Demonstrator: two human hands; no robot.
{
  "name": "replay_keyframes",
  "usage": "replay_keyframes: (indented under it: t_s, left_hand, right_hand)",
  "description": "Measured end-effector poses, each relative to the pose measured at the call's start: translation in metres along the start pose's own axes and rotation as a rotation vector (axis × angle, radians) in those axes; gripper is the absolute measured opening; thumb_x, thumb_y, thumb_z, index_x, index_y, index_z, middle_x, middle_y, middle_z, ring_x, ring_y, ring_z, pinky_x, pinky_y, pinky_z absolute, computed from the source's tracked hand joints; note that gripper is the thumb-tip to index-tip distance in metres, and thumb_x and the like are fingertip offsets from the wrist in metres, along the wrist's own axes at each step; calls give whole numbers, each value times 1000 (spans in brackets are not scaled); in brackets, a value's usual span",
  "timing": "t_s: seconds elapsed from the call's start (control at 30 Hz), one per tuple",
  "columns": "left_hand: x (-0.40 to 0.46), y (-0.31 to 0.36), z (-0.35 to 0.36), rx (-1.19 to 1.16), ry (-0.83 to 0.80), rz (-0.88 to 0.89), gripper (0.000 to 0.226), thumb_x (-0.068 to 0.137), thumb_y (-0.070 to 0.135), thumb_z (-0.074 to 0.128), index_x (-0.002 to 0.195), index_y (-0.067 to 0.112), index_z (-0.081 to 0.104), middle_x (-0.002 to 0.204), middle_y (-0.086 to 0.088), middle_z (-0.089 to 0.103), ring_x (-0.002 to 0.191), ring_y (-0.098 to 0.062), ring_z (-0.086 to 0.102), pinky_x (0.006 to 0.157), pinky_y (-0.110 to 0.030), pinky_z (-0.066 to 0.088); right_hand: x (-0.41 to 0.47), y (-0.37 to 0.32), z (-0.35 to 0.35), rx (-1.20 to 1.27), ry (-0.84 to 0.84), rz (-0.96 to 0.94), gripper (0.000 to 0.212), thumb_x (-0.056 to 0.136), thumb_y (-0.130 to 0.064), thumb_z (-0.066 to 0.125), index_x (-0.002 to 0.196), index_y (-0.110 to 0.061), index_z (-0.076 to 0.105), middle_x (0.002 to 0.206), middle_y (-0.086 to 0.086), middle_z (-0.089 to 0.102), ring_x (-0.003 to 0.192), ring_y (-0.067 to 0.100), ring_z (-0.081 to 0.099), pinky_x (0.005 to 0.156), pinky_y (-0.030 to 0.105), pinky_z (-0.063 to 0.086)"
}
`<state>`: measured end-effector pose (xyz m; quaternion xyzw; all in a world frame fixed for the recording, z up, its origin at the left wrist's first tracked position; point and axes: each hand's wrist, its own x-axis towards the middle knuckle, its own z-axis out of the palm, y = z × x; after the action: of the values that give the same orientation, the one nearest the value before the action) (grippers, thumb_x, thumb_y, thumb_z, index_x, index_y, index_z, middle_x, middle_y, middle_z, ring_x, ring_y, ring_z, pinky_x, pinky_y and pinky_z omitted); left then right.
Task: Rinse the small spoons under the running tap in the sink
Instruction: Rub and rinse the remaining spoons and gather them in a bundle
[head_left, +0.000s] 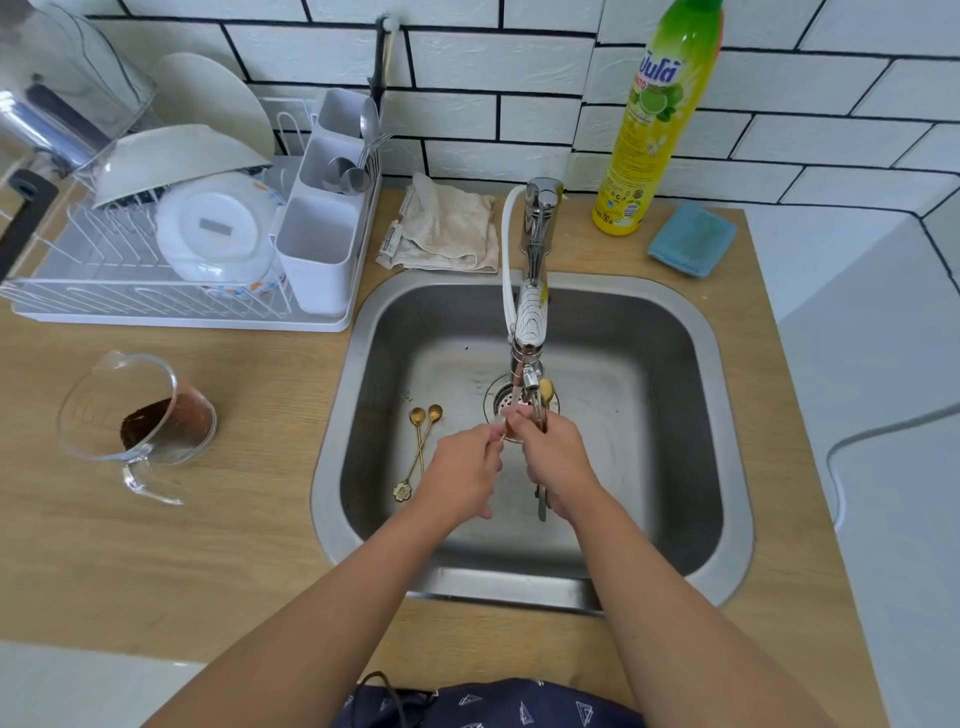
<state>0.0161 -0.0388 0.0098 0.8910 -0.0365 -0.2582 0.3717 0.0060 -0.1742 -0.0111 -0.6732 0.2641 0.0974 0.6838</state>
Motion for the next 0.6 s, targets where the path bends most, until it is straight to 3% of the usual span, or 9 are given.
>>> replay_keyframes:
  t_s: [0.07, 0.17, 0.27, 0.37, 0.47, 0.53, 0.6]
  left_hand:
    - [-2, -1, -1, 33, -18, 3, 31, 107, 33, 35, 129, 22, 54, 107, 7, 58, 60, -16, 67, 39, -18, 49]
    - [-2, -4, -5, -116, -84, -34, 26, 106, 37, 31, 109, 24, 54, 84, 8, 53, 56, -9, 56, 40, -20, 46]
    - [-1, -4, -10, -515, -210, -135, 28, 105, 31, 38, 108, 14, 60, 67, 6, 44, 51, -8, 43, 48, -26, 45]
    - [1, -4, -12, -548, -247, -137, 25, 105, 29, 38, 100, 15, 57, 60, 8, 41, 47, -8, 38, 47, -23, 35]
    - [2, -2, -14, -621, -260, -186, 22, 105, 29, 39, 96, 17, 55, 60, 9, 38, 45, -7, 29, 42, -21, 24]
    - [3, -1, -15, -700, -274, -223, 20, 105, 27, 40, 94, 17, 53, 60, 8, 38, 44, -7, 26, 39, -21, 22]
    - [3, -1, -14, -769, -306, -252, 19, 104, 26, 40, 93, 17, 52, 58, 8, 38, 44, -7, 23, 37, -20, 21]
  right_hand:
    - [3, 1, -2, 109, -92, 67, 24, 103, -22, 54, 112, -27, 76, 77, -16, 77, 40, 3, 41, 47, 20, 31]
    - [2, 3, -9, 195, -197, 80, 22, 105, -22, 57, 123, -20, 69, 107, 1, 80, 43, 4, 29, 40, 19, 27]
    - [0, 3, -9, 262, -128, 78, 17, 99, -24, 68, 114, -15, 69, 94, 4, 79, 43, 4, 31, 39, 18, 27]
    - [2, 6, -6, 262, -49, 103, 15, 101, -27, 66, 99, -13, 72, 76, -1, 74, 42, 5, 29, 38, 20, 26]
    - [0, 9, -4, 286, -79, 104, 14, 101, -22, 65, 111, -18, 73, 78, -5, 72, 44, 4, 31, 39, 20, 28]
    - [-2, 10, -1, 286, -87, 87, 27, 93, -18, 75, 120, -20, 69, 69, -13, 61, 45, 1, 37, 40, 18, 31]
    - [-1, 8, 5, 255, -6, 55, 25, 89, -18, 80, 113, -16, 71, 69, -12, 59, 45, -2, 46, 41, 12, 36]
